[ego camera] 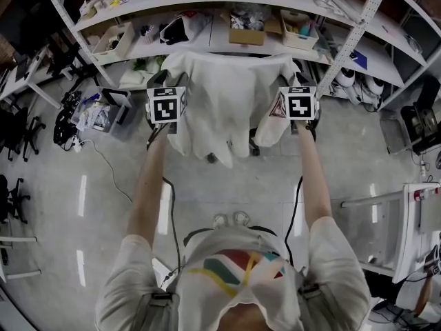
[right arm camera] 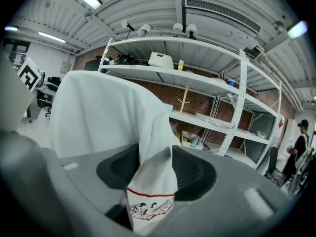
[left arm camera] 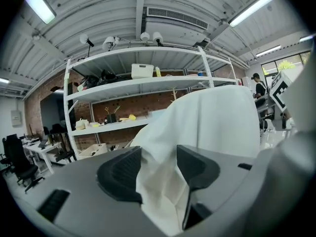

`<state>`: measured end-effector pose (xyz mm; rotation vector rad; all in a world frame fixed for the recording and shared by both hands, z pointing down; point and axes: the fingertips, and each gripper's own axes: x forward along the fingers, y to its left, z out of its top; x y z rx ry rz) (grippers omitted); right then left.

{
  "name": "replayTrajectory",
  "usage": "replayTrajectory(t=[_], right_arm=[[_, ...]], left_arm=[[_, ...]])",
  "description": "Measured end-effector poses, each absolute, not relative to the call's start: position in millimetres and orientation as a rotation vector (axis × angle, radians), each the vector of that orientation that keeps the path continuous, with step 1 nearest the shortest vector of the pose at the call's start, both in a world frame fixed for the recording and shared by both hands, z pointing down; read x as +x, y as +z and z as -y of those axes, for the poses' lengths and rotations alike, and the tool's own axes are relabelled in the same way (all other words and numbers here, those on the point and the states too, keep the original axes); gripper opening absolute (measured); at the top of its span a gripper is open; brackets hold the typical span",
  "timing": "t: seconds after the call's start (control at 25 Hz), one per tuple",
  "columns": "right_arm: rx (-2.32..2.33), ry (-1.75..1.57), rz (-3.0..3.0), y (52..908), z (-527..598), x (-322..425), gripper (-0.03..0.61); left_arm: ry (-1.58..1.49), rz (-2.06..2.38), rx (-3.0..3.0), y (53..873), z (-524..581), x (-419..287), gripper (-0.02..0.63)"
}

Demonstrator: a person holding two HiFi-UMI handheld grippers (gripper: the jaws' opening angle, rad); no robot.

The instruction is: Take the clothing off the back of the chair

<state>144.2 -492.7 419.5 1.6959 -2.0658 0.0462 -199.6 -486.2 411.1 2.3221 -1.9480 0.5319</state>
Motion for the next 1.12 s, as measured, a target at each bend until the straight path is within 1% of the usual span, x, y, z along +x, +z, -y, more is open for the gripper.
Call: replayTrajectory(t=[0.04,0.12,0.2,0.28,0.36,0.52,0.92,1.12], right_arm=[[1.69,0.065,2.072,421,493,144,0.193],[1.678,0.084,2.077,423,493,141,0.144],[1.673,0.082,2.069,425,492,138,0.101],[1.675,0.077,2.065,427,492,136,0.075],[1.68,0.075,2.064,427,492,136,0.046],[1.678,0.04,2.056,426,494,136,0.015],[1.674,0.002,2.072,426,496,138,0.011],[1.68,-0.004,2.057,424,492,139,0.009]], left_arm=[[0.542,1.942,2.321,412,486,-199,0.235],[0.563,1.934,2.316,415,486,-200,0.197],[0.582,1.944,2.31,417,487,-200,0.127],[0.611,1.971,2.319,416,488,-199,0.061],[0.636,1.992,2.33,415,488,-197,0.033],[0.632,2.012,2.314,414,489,-199,0.018],[0.605,1.998,2.315,419,490,-199,0.018],[0.569,2.059,2.295,415,489,-207,0.017]])
